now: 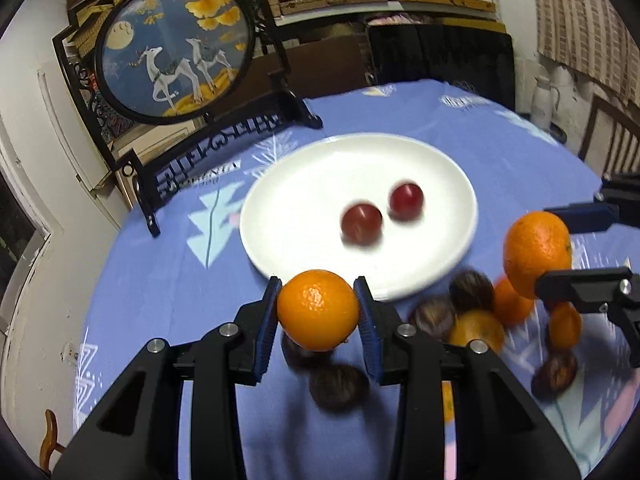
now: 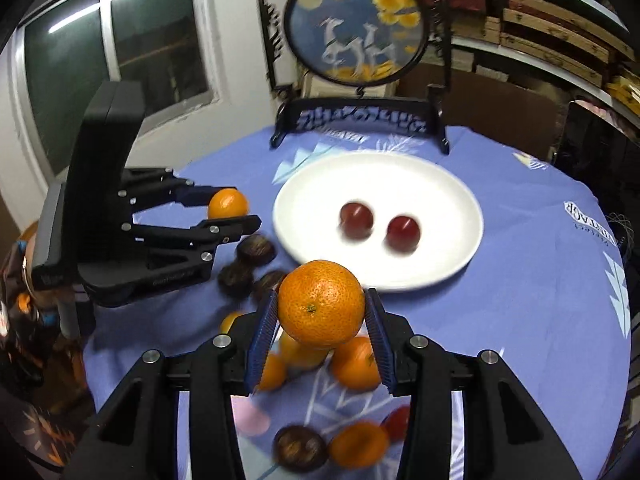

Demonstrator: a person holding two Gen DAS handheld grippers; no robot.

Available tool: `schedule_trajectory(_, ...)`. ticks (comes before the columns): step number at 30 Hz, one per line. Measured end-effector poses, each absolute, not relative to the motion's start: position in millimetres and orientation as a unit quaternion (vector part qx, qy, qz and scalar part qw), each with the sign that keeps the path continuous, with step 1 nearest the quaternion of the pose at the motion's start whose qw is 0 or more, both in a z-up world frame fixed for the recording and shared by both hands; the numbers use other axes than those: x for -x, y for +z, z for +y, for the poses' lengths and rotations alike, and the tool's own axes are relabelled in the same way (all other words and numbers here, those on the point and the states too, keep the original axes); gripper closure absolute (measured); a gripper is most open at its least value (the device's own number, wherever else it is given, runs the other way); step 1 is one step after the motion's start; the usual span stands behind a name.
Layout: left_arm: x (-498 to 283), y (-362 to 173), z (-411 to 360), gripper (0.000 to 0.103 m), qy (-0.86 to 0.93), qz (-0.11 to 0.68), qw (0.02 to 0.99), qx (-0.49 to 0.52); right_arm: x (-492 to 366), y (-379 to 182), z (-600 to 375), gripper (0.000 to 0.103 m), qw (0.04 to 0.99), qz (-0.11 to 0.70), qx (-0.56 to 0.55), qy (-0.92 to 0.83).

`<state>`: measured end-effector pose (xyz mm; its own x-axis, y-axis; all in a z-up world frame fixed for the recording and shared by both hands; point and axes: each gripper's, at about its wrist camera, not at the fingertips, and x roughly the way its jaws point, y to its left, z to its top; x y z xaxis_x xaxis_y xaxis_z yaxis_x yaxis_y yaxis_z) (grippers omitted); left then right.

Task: Organize fruits
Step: 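Carry both citrus fruits onto the white plate and release them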

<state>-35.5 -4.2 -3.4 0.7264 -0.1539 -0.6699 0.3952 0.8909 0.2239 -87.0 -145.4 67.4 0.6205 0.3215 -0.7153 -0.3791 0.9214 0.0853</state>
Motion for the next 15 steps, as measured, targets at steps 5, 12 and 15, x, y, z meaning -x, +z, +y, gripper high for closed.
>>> schedule_trajectory(5, -5.6, 10.0, -5.0, 0.067, -0.138, 0.337, 0.920, -0.145, 50.8, 74.9, -161.3, 0.058, 0.912, 0.371, 0.011, 0.175)
schedule_trajectory(12, -61.0, 0.0, -18.9, 0.067, -0.101, 0.348, 0.923, -0.132, -16.6, 62.9, -169.7, 0.058, 0.917, 0.375, -0.020, 0.130)
schedule_trajectory(15, -75.3, -11.8, -25.2, 0.067, -0.098, 0.360, 0.919, -0.127, -43.0, 45.4, -168.1, 0.058, 0.908, 0.395, -0.047, 0.129)
